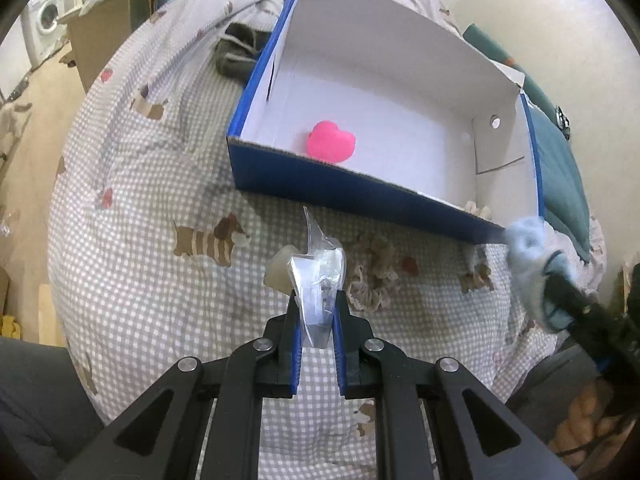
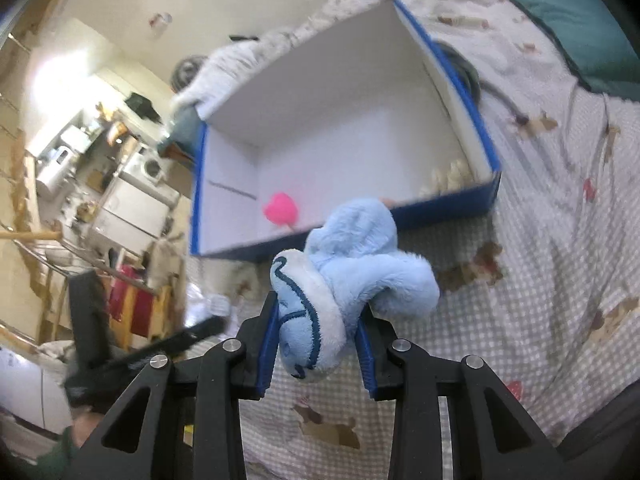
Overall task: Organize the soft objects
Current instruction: 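Lift and carry the blue plush and plastic bag toward the box with both tools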
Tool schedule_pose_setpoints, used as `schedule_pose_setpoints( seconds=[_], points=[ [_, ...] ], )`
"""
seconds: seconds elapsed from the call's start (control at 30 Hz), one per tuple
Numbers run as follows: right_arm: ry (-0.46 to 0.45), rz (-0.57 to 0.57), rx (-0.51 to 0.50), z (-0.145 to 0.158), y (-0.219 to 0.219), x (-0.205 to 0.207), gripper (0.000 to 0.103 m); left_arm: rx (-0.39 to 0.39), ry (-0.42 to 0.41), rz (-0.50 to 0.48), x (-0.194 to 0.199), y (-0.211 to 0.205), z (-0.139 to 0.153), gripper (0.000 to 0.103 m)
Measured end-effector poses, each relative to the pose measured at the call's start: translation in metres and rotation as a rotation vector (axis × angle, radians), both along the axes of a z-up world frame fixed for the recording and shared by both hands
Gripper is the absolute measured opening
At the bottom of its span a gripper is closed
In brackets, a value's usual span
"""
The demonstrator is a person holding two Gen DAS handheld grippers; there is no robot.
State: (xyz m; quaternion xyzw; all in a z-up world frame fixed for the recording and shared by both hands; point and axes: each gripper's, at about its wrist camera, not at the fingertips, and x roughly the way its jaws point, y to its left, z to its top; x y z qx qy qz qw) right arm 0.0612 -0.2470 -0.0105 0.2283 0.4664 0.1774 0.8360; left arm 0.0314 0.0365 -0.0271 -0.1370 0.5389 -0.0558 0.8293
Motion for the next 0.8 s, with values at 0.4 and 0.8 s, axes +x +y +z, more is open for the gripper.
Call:
schedule_pose_setpoints(
  seconds=[0.4,0.8],
  points=[
    [-0.118,-0.001,-0.083,0.039,-0.012,0.002,0.036,-0.014,-0.183,-0.057,-0.016,-0.010,0.050,0.012],
    [-0.210,0.082,-0.141,0.061,0.017,0.029,0.036,-0.062,-0.259,-0.171,0.016,-0.027,0.087,0.012]
  ],
)
